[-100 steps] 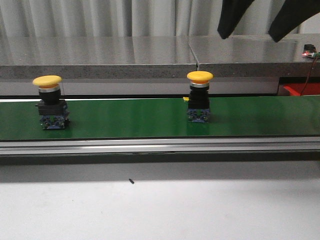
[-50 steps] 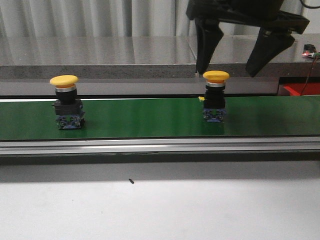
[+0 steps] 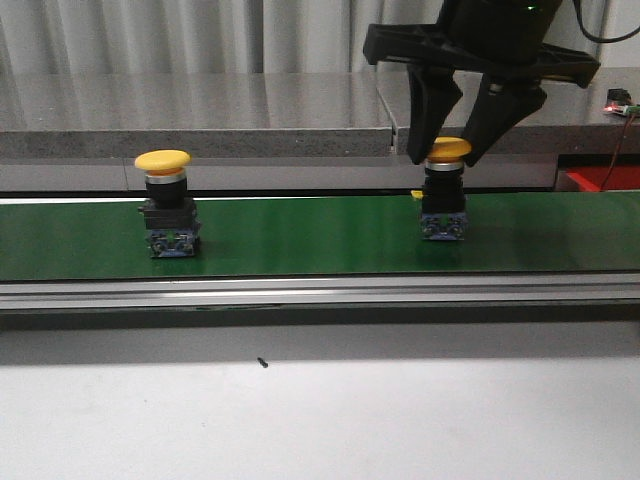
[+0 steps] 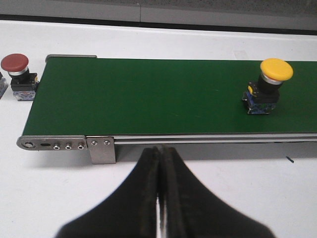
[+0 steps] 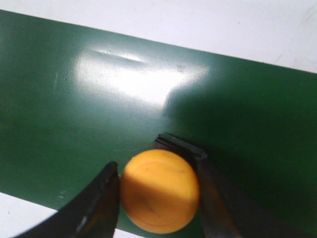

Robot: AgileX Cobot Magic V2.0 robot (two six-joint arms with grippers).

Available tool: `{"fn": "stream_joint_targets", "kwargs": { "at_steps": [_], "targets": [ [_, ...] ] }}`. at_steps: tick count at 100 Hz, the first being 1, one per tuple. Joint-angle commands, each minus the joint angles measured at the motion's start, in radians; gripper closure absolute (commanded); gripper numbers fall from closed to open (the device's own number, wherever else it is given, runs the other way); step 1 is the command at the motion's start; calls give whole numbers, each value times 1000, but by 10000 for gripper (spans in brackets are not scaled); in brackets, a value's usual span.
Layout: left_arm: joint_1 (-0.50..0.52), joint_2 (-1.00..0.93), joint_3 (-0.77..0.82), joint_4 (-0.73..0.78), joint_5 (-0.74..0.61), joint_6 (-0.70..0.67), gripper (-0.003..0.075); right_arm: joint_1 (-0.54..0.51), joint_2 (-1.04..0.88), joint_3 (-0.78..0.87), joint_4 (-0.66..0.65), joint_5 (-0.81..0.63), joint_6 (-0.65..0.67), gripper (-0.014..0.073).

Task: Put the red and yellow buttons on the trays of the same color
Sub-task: 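Grasp the first yellow button at the belt end with the right gripper, then lower the yellow button into the yellow tray and open the right gripper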

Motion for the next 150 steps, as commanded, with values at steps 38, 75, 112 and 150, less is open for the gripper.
{"fn": "stream_joint_targets", "kwargs": {
  "at_steps": [38, 75, 112, 150],
  "targets": [
    [-9, 5, -26, -17, -62, -7, 741, -111, -263, 15, -145, 14, 93, 535],
    [-9, 5, -26, -17, -62, -7, 741, -420, -467, 227, -151, 7, 93, 535],
    [-9, 5, -26, -17, -62, -7, 741, -727, -512, 349, -150, -35, 93, 535],
    [-9, 5, -26, -17, -62, -7, 741, -948, -424, 400, -107, -245, 95, 535]
  ]
}}
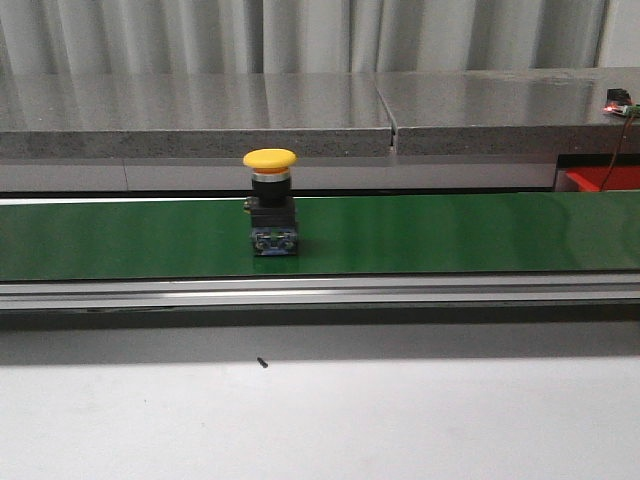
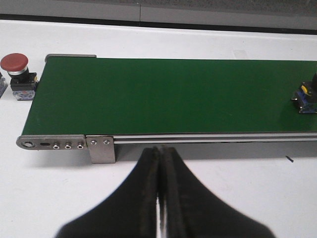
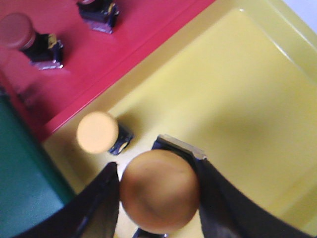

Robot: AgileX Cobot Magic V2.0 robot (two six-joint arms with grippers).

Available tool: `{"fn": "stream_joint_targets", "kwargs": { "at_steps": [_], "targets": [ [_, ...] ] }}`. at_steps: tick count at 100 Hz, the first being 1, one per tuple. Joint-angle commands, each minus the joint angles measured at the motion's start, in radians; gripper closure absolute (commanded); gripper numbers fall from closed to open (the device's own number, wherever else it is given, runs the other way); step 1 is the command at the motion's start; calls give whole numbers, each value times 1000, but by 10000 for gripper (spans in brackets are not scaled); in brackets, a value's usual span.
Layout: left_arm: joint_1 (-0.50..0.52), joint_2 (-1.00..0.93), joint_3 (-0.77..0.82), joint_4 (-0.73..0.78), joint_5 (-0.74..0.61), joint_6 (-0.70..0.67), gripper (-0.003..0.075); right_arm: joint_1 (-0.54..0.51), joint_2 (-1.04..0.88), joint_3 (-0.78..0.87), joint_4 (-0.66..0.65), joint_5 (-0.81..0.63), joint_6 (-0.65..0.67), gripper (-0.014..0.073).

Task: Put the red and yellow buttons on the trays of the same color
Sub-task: 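Lower the yellow button into the yellow tray and open the right gripper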

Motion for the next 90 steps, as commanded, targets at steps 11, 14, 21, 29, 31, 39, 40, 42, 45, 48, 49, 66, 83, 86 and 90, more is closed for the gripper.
{"fn": "stream_joint_targets", "kwargs": {
  "at_steps": [11, 14, 21, 29, 31, 39, 40, 42, 45, 48, 49, 66, 83, 86, 90],
  "targets": [
    [-9, 5, -26, -17, -63, -7, 741, -67, 73, -24, 51, -148, 1, 535],
    [-9, 5, -26, -17, -63, -7, 741, -70, 94, -24, 68, -159, 1, 535],
    [-9, 5, -26, -17, -63, -7, 741, -77, 138, -24, 90, -191, 1, 535],
    [-9, 5, -26, -17, -63, -7, 741, -83, 187, -24, 100, -233, 1, 535],
    [-9, 5, -26, -17, -63, -7, 741, -83, 203, -24, 101, -245, 1, 535],
    [-9, 5, -26, -17, -63, -7, 741, -83, 240, -24, 101, -262, 0, 535],
    [-9, 5, -26, -17, -63, -7, 741, -83, 247, -24, 101, -263, 0, 535],
    [-9, 5, -26, -17, -63, -7, 741, -83, 258, -24, 101, -264, 0, 533],
    [-9, 5, -26, -17, -63, -7, 741, -83, 272, -24, 101, -265, 0, 533],
    [-9, 5, -26, -17, -63, -7, 741, -83, 285, -24, 101, -265, 0, 533],
    [-9, 5, -26, -17, -63, -7, 741, -83, 290, -24, 101, -265, 0, 533],
    [-9, 5, -26, -17, -63, -7, 741, -83, 312, -24, 101, -273, 0, 449],
    [-9, 5, -26, -17, -63, -7, 741, -83, 312, -24, 101, -283, 0, 100],
    [-9, 5, -26, -17, -63, -7, 741, -83, 311, -24, 101, -282, 0, 70],
    [-9, 5, -26, -17, -63, -7, 741, -83, 307, -24, 101, -280, 0, 48]
  ]
}}
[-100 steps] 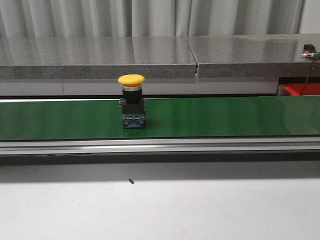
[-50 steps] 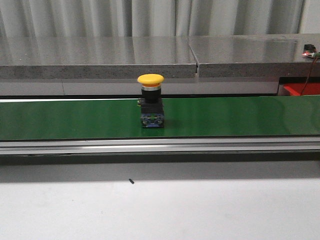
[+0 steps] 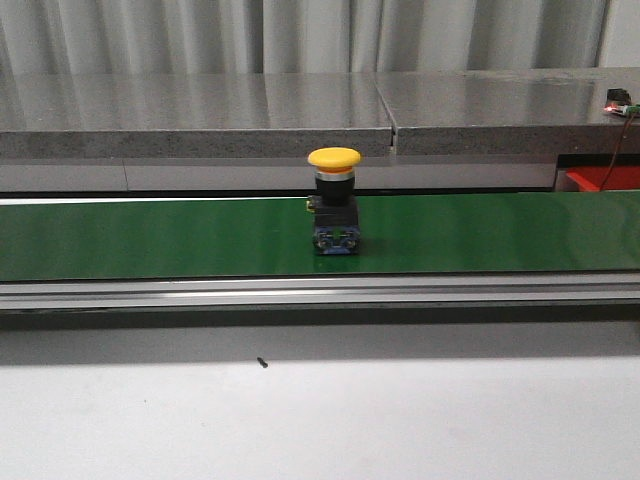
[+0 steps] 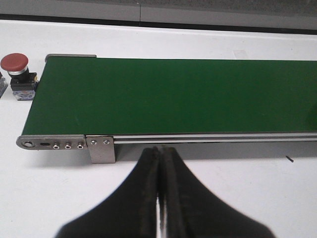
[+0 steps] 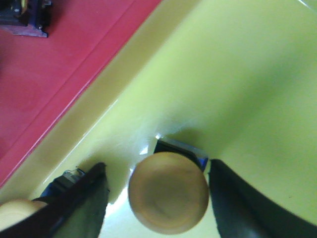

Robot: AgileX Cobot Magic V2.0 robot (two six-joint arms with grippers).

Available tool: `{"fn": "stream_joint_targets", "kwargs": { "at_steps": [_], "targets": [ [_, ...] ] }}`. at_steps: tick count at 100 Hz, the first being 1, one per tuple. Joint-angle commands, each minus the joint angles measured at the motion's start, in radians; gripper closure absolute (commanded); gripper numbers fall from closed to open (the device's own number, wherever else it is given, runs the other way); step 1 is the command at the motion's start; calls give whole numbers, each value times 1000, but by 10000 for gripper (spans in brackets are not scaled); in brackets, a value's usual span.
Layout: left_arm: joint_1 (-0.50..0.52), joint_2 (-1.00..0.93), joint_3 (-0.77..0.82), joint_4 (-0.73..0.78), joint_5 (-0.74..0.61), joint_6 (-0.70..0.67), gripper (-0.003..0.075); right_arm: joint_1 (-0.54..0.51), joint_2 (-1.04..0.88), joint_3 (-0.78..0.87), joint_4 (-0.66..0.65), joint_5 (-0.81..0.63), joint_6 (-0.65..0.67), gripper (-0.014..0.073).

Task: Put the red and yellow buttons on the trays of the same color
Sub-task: 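Lower the yellow button into the yellow tray and open the right gripper, then grasp the second yellow button at the belt end with the right gripper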

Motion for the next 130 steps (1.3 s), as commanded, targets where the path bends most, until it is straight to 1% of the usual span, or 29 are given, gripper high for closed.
{"fn": "stream_joint_targets", "kwargs": {
  "at_steps": [1, 17, 32, 46, 58, 69, 80, 103, 123, 130],
  "targets": [
    [-9, 5, -26, -17, -65, -7, 741, -7, -41, -26, 4, -42, -2, 46],
    [-9, 5, -26, -17, -65, -7, 741, -7, -85, -26, 4, -31, -2, 43],
    [-9, 5, -26, -17, -65, -7, 741, -5, -170, -26, -2, 4, -3, 43],
    [-9, 5, -26, -17, -65, -7, 741, 39, -258, -26, -5, 35, -54, 43],
    [-9, 5, -26, -17, -65, -7, 741, 128, -324, -26, -3, 55, -148, 43],
    [-9, 5, -26, -17, -65, -7, 741, 212, -370, -33, 19, 104, -219, 43],
    [-9, 5, -26, -17, -65, -7, 741, 314, -391, -48, 26, 140, -280, 43],
    [-9, 5, -26, -17, -65, -7, 741, 505, -401, -56, 45, 200, -466, 43],
    [-9, 5, -26, -17, -65, -7, 741, 635, -401, -56, 61, 223, -551, 43],
    [-9, 5, -26, -17, -65, -7, 741, 679, -400, -56, 63, 227, -557, 43]
  ]
}}
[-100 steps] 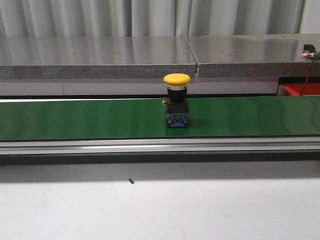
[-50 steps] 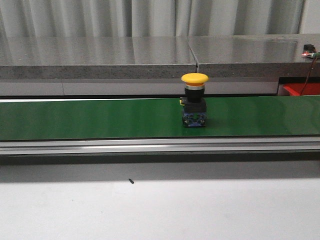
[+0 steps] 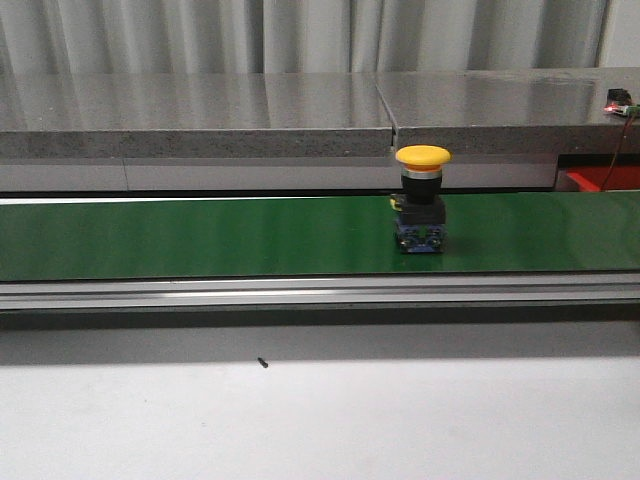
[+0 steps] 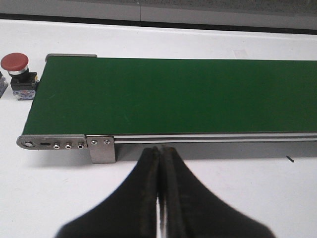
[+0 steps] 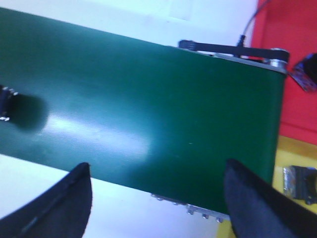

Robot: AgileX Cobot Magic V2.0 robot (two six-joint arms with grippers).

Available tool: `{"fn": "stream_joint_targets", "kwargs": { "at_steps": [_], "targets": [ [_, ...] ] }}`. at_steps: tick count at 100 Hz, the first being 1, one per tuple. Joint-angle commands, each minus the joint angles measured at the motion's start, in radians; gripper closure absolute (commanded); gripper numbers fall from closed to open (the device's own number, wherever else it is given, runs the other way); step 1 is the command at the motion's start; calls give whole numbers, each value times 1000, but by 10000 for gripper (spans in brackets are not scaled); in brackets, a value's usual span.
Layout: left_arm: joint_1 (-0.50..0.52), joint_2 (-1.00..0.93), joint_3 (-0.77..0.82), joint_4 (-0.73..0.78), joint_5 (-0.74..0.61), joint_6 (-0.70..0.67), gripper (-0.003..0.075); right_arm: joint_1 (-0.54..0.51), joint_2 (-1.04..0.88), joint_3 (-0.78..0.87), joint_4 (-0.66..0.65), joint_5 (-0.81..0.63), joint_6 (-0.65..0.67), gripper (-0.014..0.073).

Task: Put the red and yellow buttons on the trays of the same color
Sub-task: 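Grasp the second yellow button at the belt end with the right gripper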

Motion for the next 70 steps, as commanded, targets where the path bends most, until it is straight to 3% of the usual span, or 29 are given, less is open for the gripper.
{"fn": "stream_joint_targets", "kwargs": {
  "at_steps": [1, 36, 70],
  "targets": [
    [-9, 5, -26, -17, -65, -7, 741, 55, -28, -35, 15, -27, -30, 43],
    [-9, 5, -26, -17, -65, -7, 741, 219, 21, -35, 27, 10, -33, 43],
    [-9, 5, -26, -17, -65, -7, 741, 264, 146, -70, 138, -112, 50, 43]
  ]
}}
